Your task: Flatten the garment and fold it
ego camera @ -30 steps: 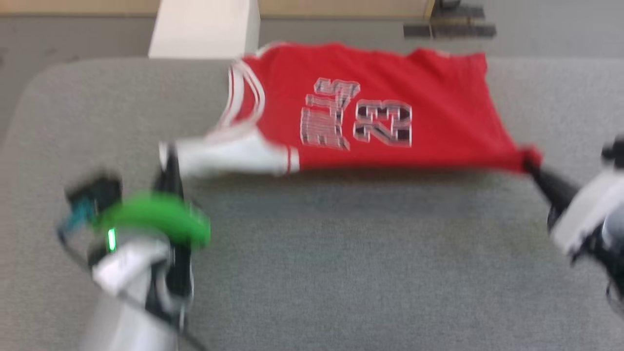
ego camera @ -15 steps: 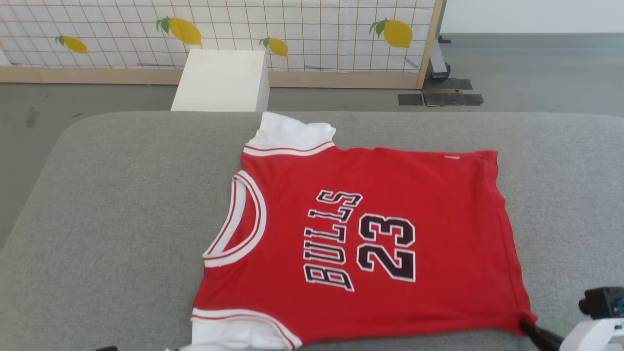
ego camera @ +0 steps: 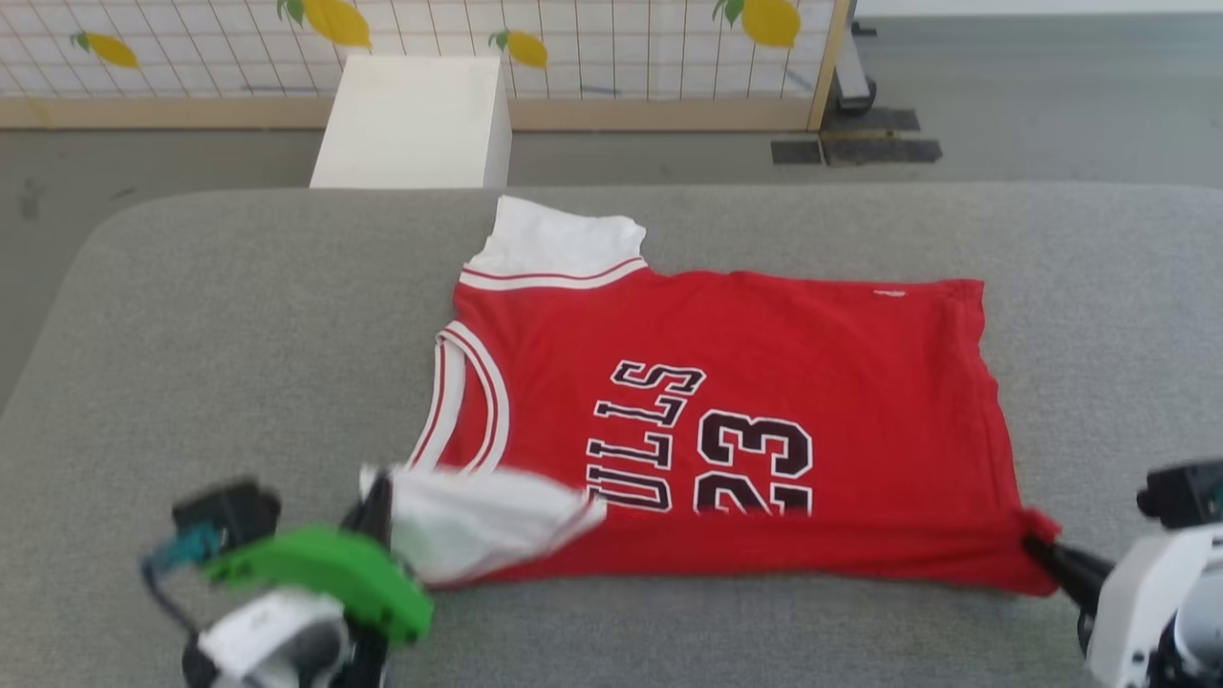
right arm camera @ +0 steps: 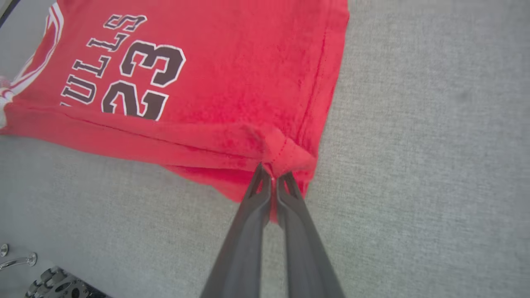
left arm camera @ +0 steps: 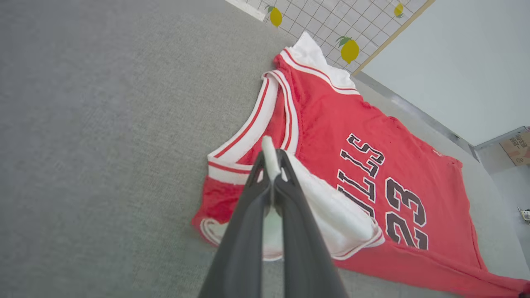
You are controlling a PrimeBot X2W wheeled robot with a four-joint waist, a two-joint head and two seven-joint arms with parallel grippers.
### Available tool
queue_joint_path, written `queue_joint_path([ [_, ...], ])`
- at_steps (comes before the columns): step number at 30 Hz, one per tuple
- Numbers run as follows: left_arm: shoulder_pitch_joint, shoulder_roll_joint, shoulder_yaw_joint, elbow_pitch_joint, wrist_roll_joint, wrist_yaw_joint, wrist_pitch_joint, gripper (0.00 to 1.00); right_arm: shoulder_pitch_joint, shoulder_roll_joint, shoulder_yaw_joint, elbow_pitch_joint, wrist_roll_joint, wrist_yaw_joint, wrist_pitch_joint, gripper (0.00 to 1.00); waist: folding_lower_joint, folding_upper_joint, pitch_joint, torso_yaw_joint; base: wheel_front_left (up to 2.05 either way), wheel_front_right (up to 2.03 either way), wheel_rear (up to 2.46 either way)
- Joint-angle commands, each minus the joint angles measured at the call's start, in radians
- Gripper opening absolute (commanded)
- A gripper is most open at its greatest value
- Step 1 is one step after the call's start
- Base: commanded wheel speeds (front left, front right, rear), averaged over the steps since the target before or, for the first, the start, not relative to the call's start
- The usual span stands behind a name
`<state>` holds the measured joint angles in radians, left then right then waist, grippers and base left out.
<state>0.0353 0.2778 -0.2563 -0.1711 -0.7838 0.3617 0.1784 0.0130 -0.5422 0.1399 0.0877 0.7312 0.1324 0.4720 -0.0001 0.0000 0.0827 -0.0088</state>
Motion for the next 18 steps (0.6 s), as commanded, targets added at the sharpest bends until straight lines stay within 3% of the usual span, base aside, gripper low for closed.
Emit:
queue_joint_path([
  [1,-0.054,0.012,-0.009,0.006,0.014,-0.007,0.012,0.00,-0.029,-0.002,-0.004,-0.008,-0.013,-0.002,0.015,0.00,0.0001,0.0000,0.029,-0.001,0.00,0.00,0.00],
  [9,-0.333,0.010,-0.062,0.129,0.069,-0.033,0.069,0.00,-0.168,-0.003,-0.001,0.005,-0.039,-0.002,0.136,0.00,0.0001,0.0000,0.143,-0.011,0.00,0.00,0.00],
  [18,-0.490,-0.033,-0.103,0.306,0.098,-0.068,0.050,0.00,-0.283,-0.011,0.056,0.058,-0.058,-0.002,0.208,0.00,0.0001,0.0000,0.241,-0.016,0.00,0.00,0.00],
])
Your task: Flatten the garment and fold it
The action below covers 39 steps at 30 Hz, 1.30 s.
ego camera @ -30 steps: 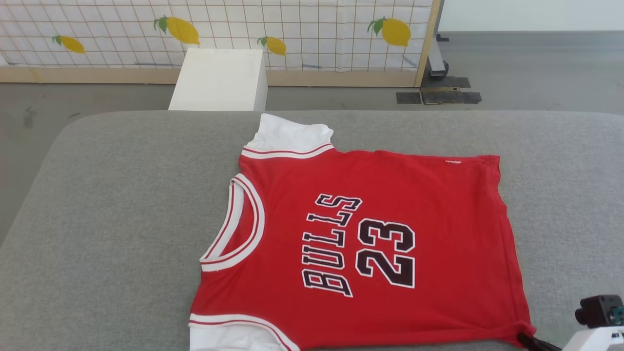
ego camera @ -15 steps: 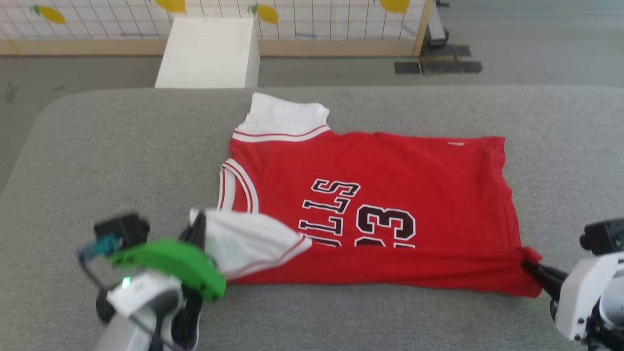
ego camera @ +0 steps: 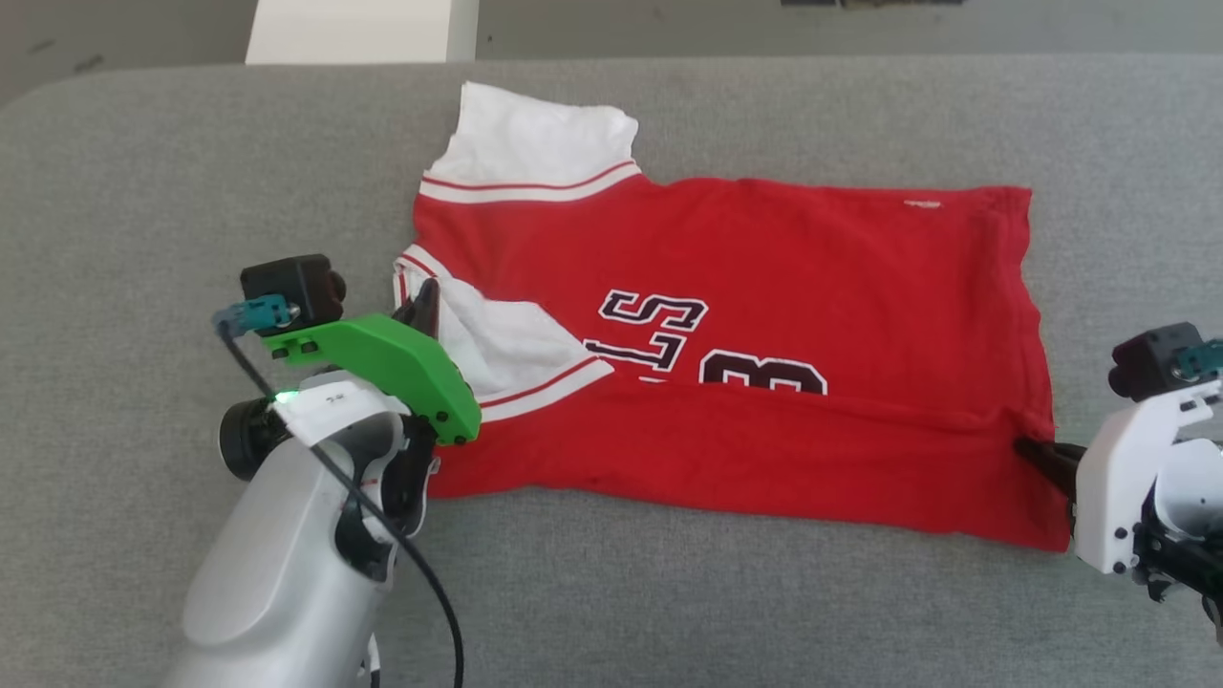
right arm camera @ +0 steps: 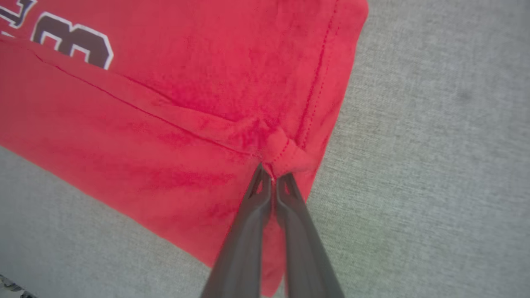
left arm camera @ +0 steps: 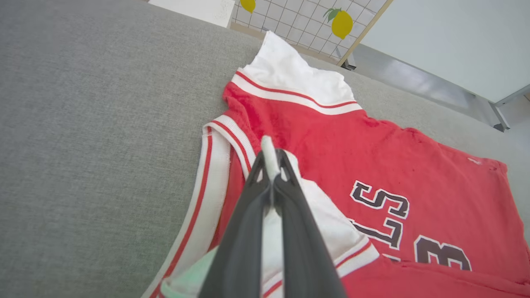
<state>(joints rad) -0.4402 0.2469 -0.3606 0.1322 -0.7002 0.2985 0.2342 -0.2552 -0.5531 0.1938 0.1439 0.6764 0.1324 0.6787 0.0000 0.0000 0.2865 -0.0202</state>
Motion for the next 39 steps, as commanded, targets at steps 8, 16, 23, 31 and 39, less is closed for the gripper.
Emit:
queue_joint_path([
  [8,-0.062,-0.041,-0.020,0.177,0.014,-0.029,-0.036,0.00,-0.079,-0.011,0.098,0.067,0.012,-0.002,0.015,0.00,0.0000,0.0000,0.077,-0.004,0.00,0.00,0.00],
  [16,-0.085,-0.038,-0.008,0.237,0.014,-0.055,-0.098,1.00,-0.083,0.006,0.080,0.119,0.046,-0.002,-0.037,1.00,0.0000,0.0000,0.016,0.002,0.00,0.00,0.00],
  [23,-0.015,0.002,0.031,0.152,0.051,-0.043,-0.254,1.00,0.012,0.050,-0.029,0.074,0.072,-0.002,-0.152,1.00,0.0000,0.0000,-0.084,0.011,0.00,0.00,0.00],
  [31,0.212,0.071,-0.002,0.045,0.061,0.015,-0.169,1.00,0.187,0.140,-0.202,-0.031,0.046,-0.002,-0.195,1.00,0.0000,0.0000,-0.166,0.018,0.00,0.00,0.00],
  [39,0.281,0.147,-0.046,-0.021,0.038,0.058,0.066,1.00,0.289,0.224,-0.331,-0.179,-0.016,-0.002,-0.138,1.00,0.0000,0.0000,-0.166,0.010,0.00,0.00,0.00],
])
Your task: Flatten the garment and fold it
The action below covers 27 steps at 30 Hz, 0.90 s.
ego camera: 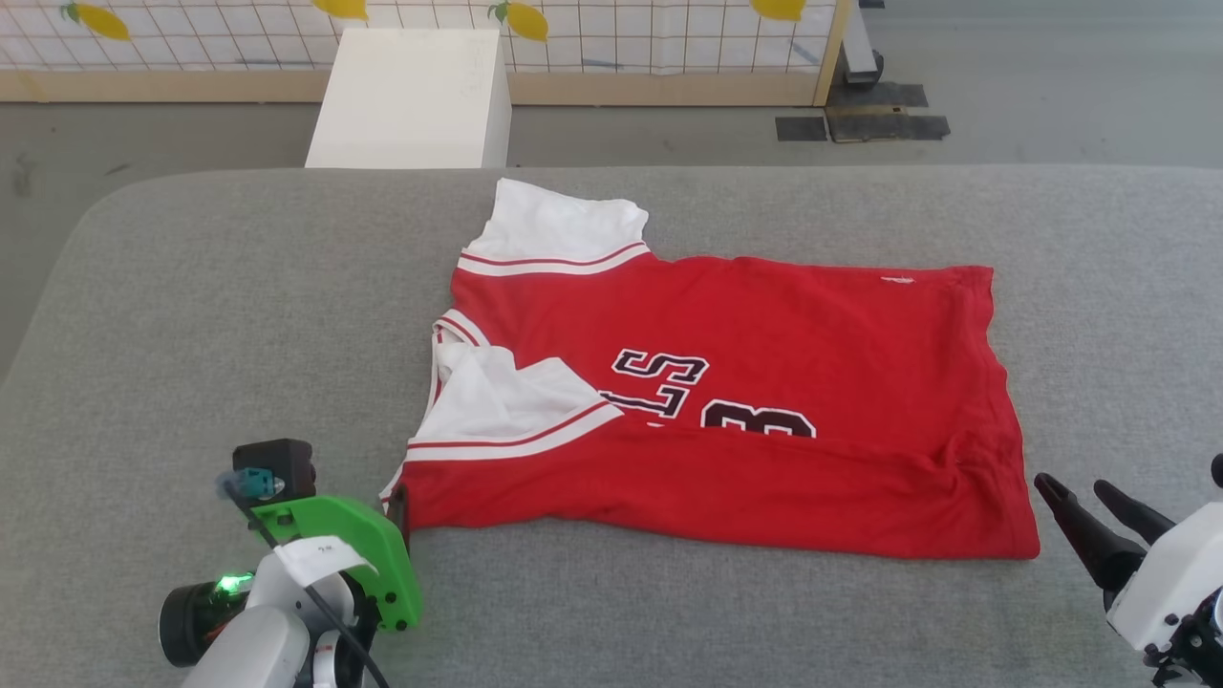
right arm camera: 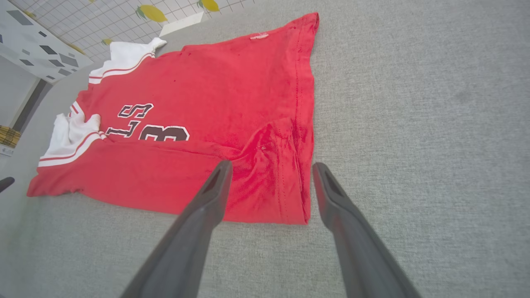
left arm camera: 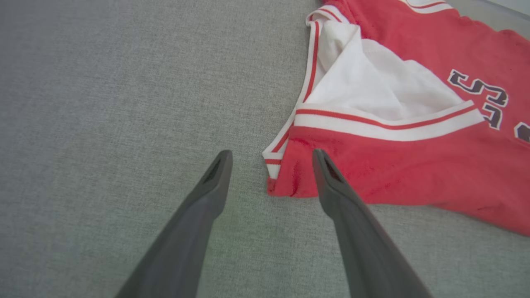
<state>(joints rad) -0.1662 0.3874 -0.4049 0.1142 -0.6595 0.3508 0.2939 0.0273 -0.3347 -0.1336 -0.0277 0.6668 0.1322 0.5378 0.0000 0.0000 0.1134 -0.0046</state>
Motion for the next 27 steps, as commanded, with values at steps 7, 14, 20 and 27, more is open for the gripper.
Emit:
queue_joint_path([
  [7,-0.045,0.028,-0.045,0.021,-0.014,-0.004,0.145,1.00,0.009,0.038,-0.035,-0.081,-0.029,-0.002,0.050,1.00,0.0000,0.0000,0.057,-0.027,0.00,0.00,0.00],
  [14,-0.082,0.000,-0.046,0.092,-0.039,0.016,0.194,1.00,-0.006,0.035,-0.023,-0.101,-0.034,-0.002,0.068,1.00,0.0000,0.0000,0.101,-0.041,0.00,0.00,0.00],
  [20,-0.057,-0.025,-0.041,0.106,-0.083,-0.004,0.200,0.00,-0.002,0.013,-0.008,-0.102,-0.054,-0.002,0.077,1.00,0.0000,0.0000,0.106,-0.037,0.00,0.00,0.00],
  [27,-0.015,-0.025,-0.002,0.013,-0.092,0.007,0.124,0.00,0.004,-0.007,0.002,-0.121,-0.200,-0.002,0.190,1.00,0.0000,0.0000,0.092,-0.018,0.00,0.00,0.00],
])
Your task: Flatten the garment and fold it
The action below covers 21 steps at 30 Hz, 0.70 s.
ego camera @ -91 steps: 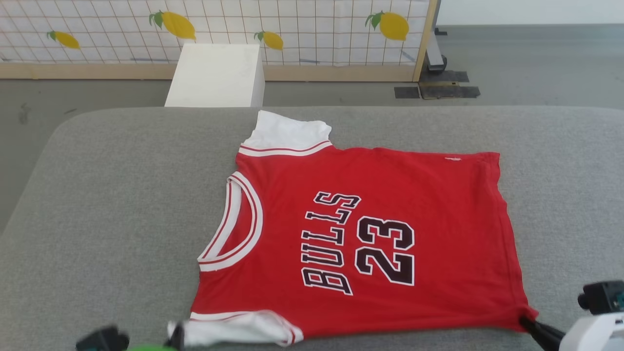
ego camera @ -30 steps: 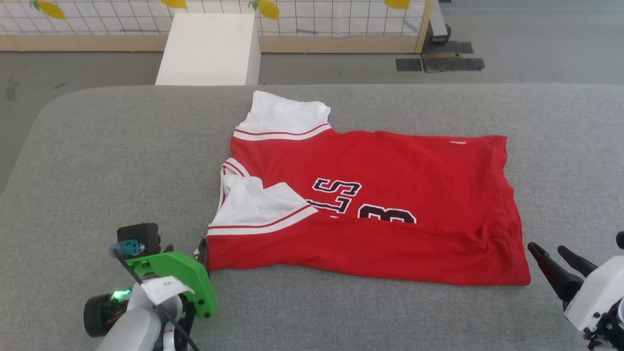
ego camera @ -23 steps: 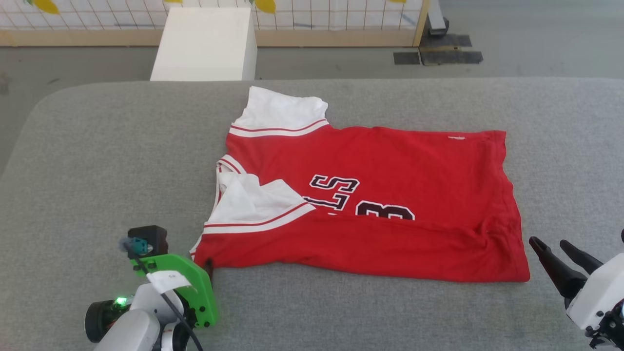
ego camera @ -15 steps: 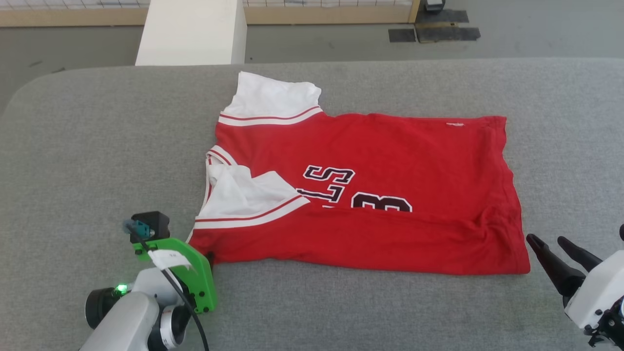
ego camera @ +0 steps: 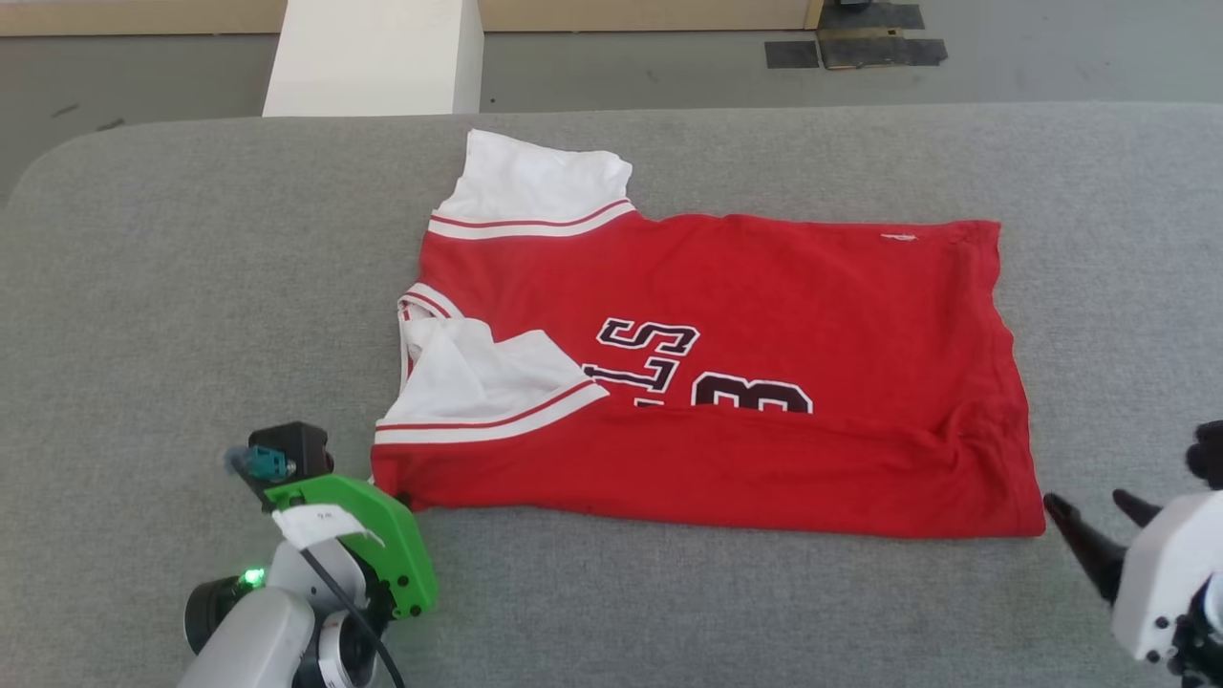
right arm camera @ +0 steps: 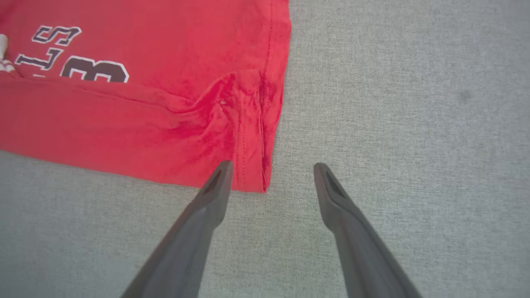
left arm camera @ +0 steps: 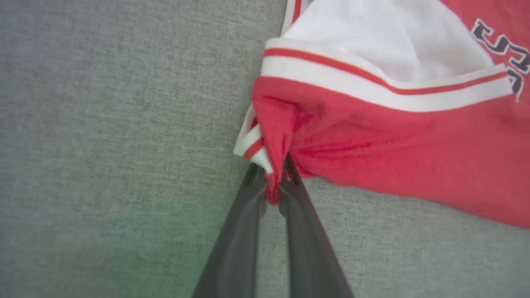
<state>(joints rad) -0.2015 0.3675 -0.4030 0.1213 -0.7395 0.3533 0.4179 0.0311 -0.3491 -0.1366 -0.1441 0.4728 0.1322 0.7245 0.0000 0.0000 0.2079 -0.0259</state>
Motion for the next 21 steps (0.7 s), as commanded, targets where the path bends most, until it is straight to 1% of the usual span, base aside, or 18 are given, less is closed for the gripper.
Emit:
queue_joint_path([
  [1,0.027,-0.002,0.000,-0.015,-0.009,0.010,-0.008,0.00,-0.008,0.014,0.012,-0.003,-0.031,-0.002,0.028,1.00,0.0000,0.0000,-0.002,0.006,0.00,0.00,0.00],
  [3,0.037,0.000,0.003,-0.050,-0.006,0.018,-0.016,0.00,-0.029,0.023,0.033,0.003,-0.079,-0.002,0.064,1.00,0.0000,0.0000,0.003,0.012,0.00,0.00,0.00],
  [6,0.045,0.003,0.001,-0.096,0.005,0.035,-0.019,0.00,-0.065,0.041,0.063,0.032,-0.135,-0.002,0.089,1.00,0.0000,0.0000,0.015,0.021,0.00,0.00,0.00],
  [7,0.045,0.001,-0.009,-0.126,0.014,0.046,-0.014,0.00,-0.095,0.054,0.069,0.086,-0.184,-0.002,0.103,1.00,0.0000,0.0000,0.033,0.034,0.00,0.00,0.00],
  [9,0.043,-0.003,-0.016,-0.139,0.018,0.050,-0.011,0.00,-0.107,0.060,0.067,0.123,-0.207,-0.002,0.112,1.00,0.0000,0.0000,0.046,0.041,0.00,0.00,0.00],
  [13,0.039,-0.011,-0.024,-0.150,0.022,0.056,-0.013,0.00,-0.118,0.061,0.082,0.176,-0.223,-0.002,0.125,1.00,0.0000,0.0000,0.065,0.046,0.00,0.00,0.00],
  [19,0.040,-0.020,-0.025,-0.143,0.019,0.057,-0.023,0.00,-0.120,0.042,0.137,0.219,-0.198,-0.002,0.129,1.00,0.0000,0.0000,0.072,0.044,0.00,0.00,0.00],
  [21,0.042,-0.023,-0.024,-0.141,0.016,0.056,-0.027,0.00,-0.124,0.035,0.150,0.226,-0.181,-0.002,0.125,0.09,0.0000,0.0000,0.069,0.042,0.00,0.00,0.00],
])
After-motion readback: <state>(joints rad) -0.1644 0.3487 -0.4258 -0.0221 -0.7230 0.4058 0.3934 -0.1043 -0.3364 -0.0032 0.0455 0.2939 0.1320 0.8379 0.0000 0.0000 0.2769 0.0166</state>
